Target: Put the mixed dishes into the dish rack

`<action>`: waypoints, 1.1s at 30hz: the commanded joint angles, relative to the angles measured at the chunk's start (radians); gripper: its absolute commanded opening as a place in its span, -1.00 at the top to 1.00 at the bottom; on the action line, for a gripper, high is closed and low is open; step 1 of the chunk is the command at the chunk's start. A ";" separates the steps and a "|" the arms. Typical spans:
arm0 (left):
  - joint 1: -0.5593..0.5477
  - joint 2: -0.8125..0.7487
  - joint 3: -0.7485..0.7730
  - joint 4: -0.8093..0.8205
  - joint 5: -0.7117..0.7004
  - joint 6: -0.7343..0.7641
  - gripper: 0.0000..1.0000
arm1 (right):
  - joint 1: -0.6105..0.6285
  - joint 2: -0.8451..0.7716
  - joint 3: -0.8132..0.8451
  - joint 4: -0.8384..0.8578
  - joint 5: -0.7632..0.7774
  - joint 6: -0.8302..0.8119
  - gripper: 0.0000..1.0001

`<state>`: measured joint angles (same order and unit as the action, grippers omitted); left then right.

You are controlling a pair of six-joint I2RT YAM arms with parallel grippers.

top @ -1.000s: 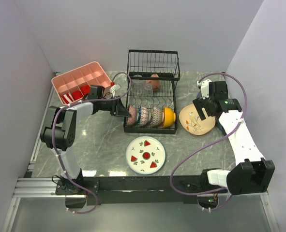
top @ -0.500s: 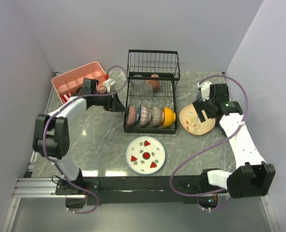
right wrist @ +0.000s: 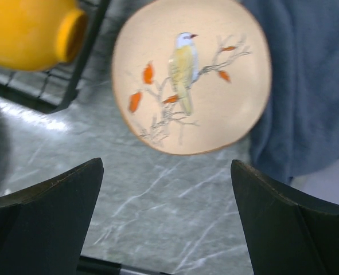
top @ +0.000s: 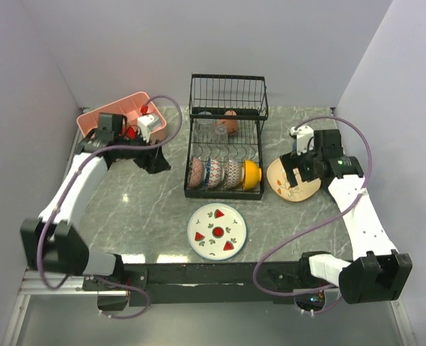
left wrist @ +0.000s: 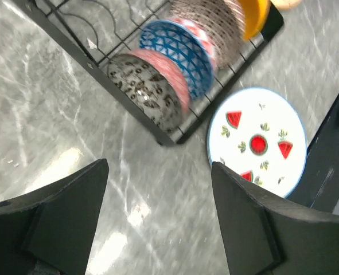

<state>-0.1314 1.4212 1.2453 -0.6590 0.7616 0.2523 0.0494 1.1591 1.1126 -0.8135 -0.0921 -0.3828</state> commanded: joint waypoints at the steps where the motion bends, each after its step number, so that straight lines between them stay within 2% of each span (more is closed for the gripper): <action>1: 0.001 -0.105 -0.062 -0.180 -0.013 0.156 -0.57 | 0.015 -0.068 -0.001 -0.035 -0.139 0.027 -1.00; 4: 0.000 -0.139 -0.189 -0.183 0.080 0.101 -0.56 | 0.015 -0.101 0.018 -0.072 -0.280 0.022 -1.00; 7: -0.001 -0.224 -0.338 -0.009 0.120 -0.052 -0.58 | 0.015 -0.168 -0.005 -0.025 -0.431 0.039 -1.00; 9: -0.002 -0.255 -0.406 0.155 0.113 -0.154 -0.57 | 0.018 -0.231 -0.048 0.043 -0.487 0.128 -1.00; 11: -0.008 -0.281 -0.475 0.235 0.099 -0.302 -0.57 | 0.020 -0.248 -0.068 0.106 -0.511 0.266 -1.00; 13: -0.040 -0.303 -0.513 0.306 0.073 -0.375 -0.56 | 0.012 -0.246 -0.108 0.112 -0.524 0.377 -1.00; 16: -0.050 -0.349 -0.596 0.399 0.091 -0.456 -0.56 | 0.009 -0.294 -0.192 0.114 -0.577 0.455 -1.00; 18: -0.050 -0.378 -0.664 0.458 0.082 -0.507 -0.57 | 0.007 -0.297 -0.191 0.105 -0.581 0.441 -1.00; 20: -0.063 -0.450 -0.783 0.590 0.084 -0.602 -0.58 | 0.004 -0.291 -0.214 0.135 -0.595 0.508 -1.00; 21: -0.083 -0.462 -0.779 0.584 0.033 -0.591 -0.60 | -0.002 -0.280 -0.250 0.145 -0.622 0.531 -1.00; 23: -0.088 -0.420 -0.762 0.593 0.050 -0.626 -0.61 | -0.009 -0.285 -0.302 0.181 -0.697 0.614 -1.00; 29: -0.131 -0.298 -0.793 0.633 0.064 -0.682 -0.61 | 0.000 -0.303 -0.552 0.276 -0.767 0.761 -1.00; 33: -0.218 -0.248 -0.840 0.728 0.007 -0.723 -0.62 | 0.027 -0.283 -0.620 0.323 -0.703 0.821 -1.00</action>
<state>-0.2829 1.1400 0.4427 -0.0483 0.8032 -0.4099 0.0616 0.8783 0.5095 -0.5922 -0.7986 0.3351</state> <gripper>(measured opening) 0.807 0.999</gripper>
